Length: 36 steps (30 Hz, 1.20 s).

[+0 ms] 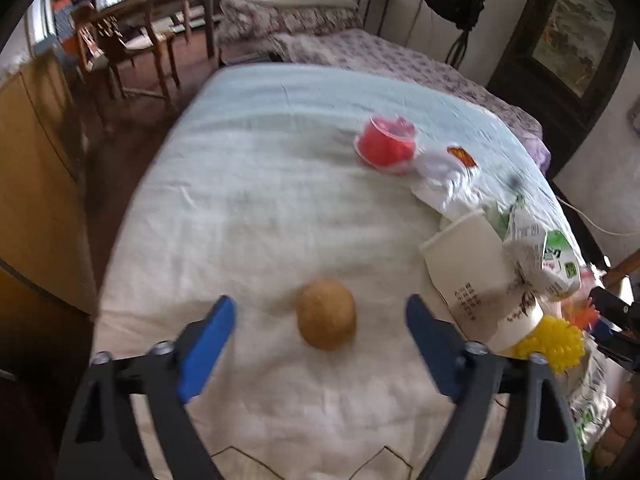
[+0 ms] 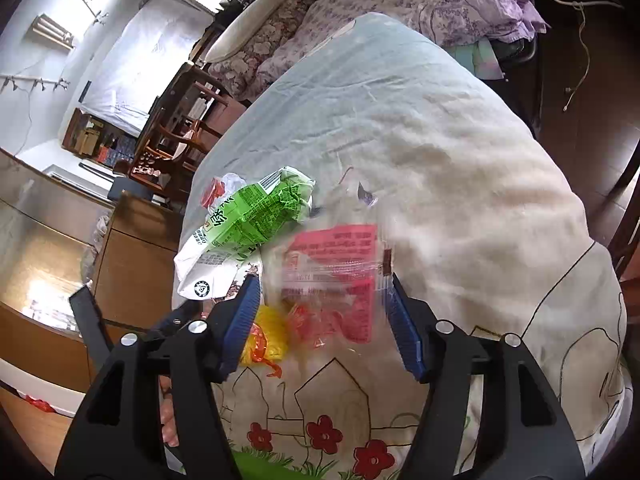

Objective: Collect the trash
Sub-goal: 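Grasp the red snack bag with the right tool while the left tool grasps the brown ball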

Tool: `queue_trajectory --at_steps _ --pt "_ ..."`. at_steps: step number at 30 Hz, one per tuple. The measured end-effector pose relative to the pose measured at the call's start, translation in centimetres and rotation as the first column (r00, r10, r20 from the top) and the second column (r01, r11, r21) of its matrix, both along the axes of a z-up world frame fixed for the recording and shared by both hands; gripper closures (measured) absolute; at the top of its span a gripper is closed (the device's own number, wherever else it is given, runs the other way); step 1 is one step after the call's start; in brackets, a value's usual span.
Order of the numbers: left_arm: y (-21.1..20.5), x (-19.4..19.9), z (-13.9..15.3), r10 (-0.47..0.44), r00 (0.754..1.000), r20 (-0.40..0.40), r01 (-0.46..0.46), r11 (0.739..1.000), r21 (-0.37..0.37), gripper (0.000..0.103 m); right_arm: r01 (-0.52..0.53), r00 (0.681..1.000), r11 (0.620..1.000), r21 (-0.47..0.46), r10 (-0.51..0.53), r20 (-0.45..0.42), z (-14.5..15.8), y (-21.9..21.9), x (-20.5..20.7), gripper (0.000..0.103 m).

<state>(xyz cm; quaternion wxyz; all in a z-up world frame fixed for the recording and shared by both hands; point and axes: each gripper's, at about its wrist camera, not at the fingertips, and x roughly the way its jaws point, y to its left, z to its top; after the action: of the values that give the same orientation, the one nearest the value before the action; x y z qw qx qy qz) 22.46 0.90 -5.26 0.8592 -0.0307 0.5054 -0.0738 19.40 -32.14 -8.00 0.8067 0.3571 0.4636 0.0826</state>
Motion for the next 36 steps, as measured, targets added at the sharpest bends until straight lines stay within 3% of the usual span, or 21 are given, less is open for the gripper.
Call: queue_trajectory --at_steps 2,5,7,8,12,18,20,21,22,25,29,31,34,36 --pt "-0.1 0.1 -0.3 -0.008 1.0 -0.003 0.008 1.0 0.015 0.033 0.004 1.0 1.0 0.005 -0.004 -0.005 -0.1 -0.1 0.0 0.038" --pt "-0.3 -0.2 -0.1 -0.019 1.0 0.018 0.018 0.999 0.026 0.053 0.011 1.0 1.0 0.01 -0.011 -0.007 -0.2 -0.1 -0.2 0.038" --pt "-0.1 -0.8 0.5 -0.032 0.999 0.037 0.033 0.999 -0.024 0.071 0.017 1.0 1.0 0.005 -0.016 -0.008 -0.3 -0.2 -0.4 0.038" --pt "0.0 -1.1 0.8 -0.038 0.998 0.048 0.04 0.998 -0.052 0.073 0.02 1.0 1.0 0.0 -0.02 -0.009 -0.3 -0.2 -0.4 0.038" --pt "0.1 -2.1 1.7 -0.044 0.995 0.093 0.051 0.996 -0.074 0.074 0.02 1.0 1.0 0.008 -0.02 -0.017 -0.4 -0.3 -0.3 0.038" --pt "-0.1 -2.3 1.9 -0.042 0.995 0.095 0.051 0.994 -0.093 0.074 0.032 0.999 0.999 0.001 -0.032 -0.016 -0.4 -0.3 -0.4 0.039" --pt "-0.1 -2.3 2.1 -0.039 0.995 0.094 0.049 0.994 -0.103 0.074 0.04 0.999 0.999 -0.015 -0.04 0.01 0.0 -0.2 -0.6 0.065" --pt "0.1 -2.4 2.1 -0.038 0.995 0.095 0.048 0.993 -0.107 0.074 0.047 0.999 0.999 -0.024 -0.046 0.027 0.3 -0.3 -0.7 0.068" --pt "0.2 -2.4 2.2 -0.036 0.995 0.096 0.046 0.993 -0.11 0.074 0.06 0.996 0.997 -0.051 -0.056 0.071 1.1 -0.2 -1.0 0.078" --pt "0.4 -2.3 2.0 -0.033 0.996 0.087 0.043 0.992 -0.12 0.074 0.064 0.99 0.994 -0.088 -0.052 0.13 2.4 0.1 -1.5 0.078" --pt "0.2 -1.7 1.4 -0.044 0.998 0.052 0.05 0.992 -0.116 0.07 0.043 0.995 0.995 -0.092 -0.034 0.099 2.2 0.5 -1.1 0.078" --pt "-0.2 -1.4 1.0 -0.05 0.998 0.038 0.053 0.994 -0.092 0.056 0.041 0.996 0.996 -0.075 -0.035 0.088 2.1 0.2 -0.9 0.077" --pt "-1.0 -0.7 -0.3 -0.061 0.998 -0.009 0.061 0.998 -0.035 0.056 0.04 0.996 0.997 -0.07 -0.035 0.077 2.0 0.0 -0.9 0.076" --pt "-1.6 -0.9 -0.2 -0.074 0.997 0.006 0.074 0.997 0.009 0.057 0.038 0.997 0.997 -0.073 -0.033 0.076 1.9 0.0 -1.1 0.076"
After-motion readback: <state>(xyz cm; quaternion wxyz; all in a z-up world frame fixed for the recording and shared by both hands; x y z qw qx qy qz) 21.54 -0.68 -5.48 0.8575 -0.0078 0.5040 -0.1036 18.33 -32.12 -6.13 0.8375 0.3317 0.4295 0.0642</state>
